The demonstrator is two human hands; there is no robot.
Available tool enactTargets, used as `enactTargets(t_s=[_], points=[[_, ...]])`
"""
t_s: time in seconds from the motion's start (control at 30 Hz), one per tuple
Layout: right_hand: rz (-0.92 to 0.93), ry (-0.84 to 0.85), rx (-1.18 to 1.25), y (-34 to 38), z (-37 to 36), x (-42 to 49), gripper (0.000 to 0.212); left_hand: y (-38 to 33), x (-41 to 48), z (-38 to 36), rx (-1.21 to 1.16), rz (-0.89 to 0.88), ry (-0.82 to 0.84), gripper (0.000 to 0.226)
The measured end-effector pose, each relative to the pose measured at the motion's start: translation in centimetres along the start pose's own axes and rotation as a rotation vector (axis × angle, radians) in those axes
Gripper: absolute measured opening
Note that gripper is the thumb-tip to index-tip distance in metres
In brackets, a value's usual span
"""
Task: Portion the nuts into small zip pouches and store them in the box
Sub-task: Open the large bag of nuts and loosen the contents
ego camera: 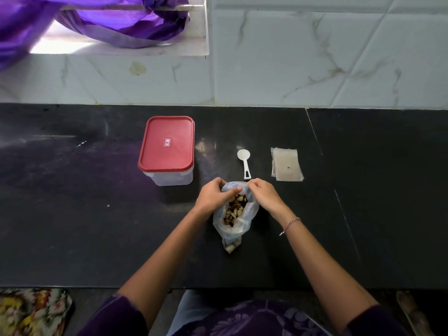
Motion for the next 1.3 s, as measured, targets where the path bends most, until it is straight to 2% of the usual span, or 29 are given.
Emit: enactTargets(t_s=[0.1,0.2,0.3,0.4,0.53,0.7,0.83,1.0,1.1,1.17,1.23,1.3], points=[[0.116,-0.112,-0.034,0.6,1.4,-0.8,0.027,-1.5,-0.5,1.4,0.083,-0.194,-0.133,0.056],[0.173,-0.328,-0.103,0.9,3.5,-3.2,0.042,-3.4,-1.5,1.9,0.242,-0.447,-0.235,0.038],[0.138,-0.301,-0.074,0.4,2.6,-5.7,0.054,-4.0,-1.7,2.0,0.361,-0.513,-0.29,0.028],[0.096,-0.254,-0.077,-0.8,1.6,-6.3,0.053,-4.3,-1.5,1.6,0.435,-0.526,-0.297,0.03],[0.045,-0.342,-0.04,-2.7,2.2,-5.8,0.039,-4.4,-1.3,1.5,0.417,-0.501,-0.296,0.032],[-0.048,-0.353,0.061,-4.1,2.1,-5.3,0.022,-3.7,-0.6,1.0,0.404,-0.409,-0.245,0.037],[-0.345,-0.276,0.427,-6.3,0.5,-4.8,0.021,-1.3,0.1,0.5,0.274,-0.202,-0.177,0.036],[-0.462,-0.211,0.602,-5.4,-1.0,-4.6,0.024,0.6,0.2,0.0,0.047,-0.025,-0.149,0.039],[-0.483,-0.249,0.577,-5.3,-1.7,-4.4,0.026,1.1,0.2,-0.3,0.048,-0.034,-0.18,0.04],[-0.462,-0.296,0.49,-5.5,-1.3,-4.4,0.018,0.8,0.0,0.0,0.092,-0.088,-0.228,0.036],[-0.384,-0.329,0.323,-5.3,-0.2,-4.7,0.011,0.6,-0.6,0.6,0.029,-0.09,-0.268,0.032],[-0.285,-0.33,0.184,-5.2,0.4,-4.9,0.012,0.4,-1.8,1.3,-0.061,-0.061,-0.308,0.043]])
Point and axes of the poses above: each hand's wrist, its own x-axis towards the middle knuckle, its own z-axis out of the back of the hand, y = z × x, the point moved 10 cm from there along x, towards the middle knuckle, and after that the axes turned 14 degrees about -y, right-handed, at the moved point
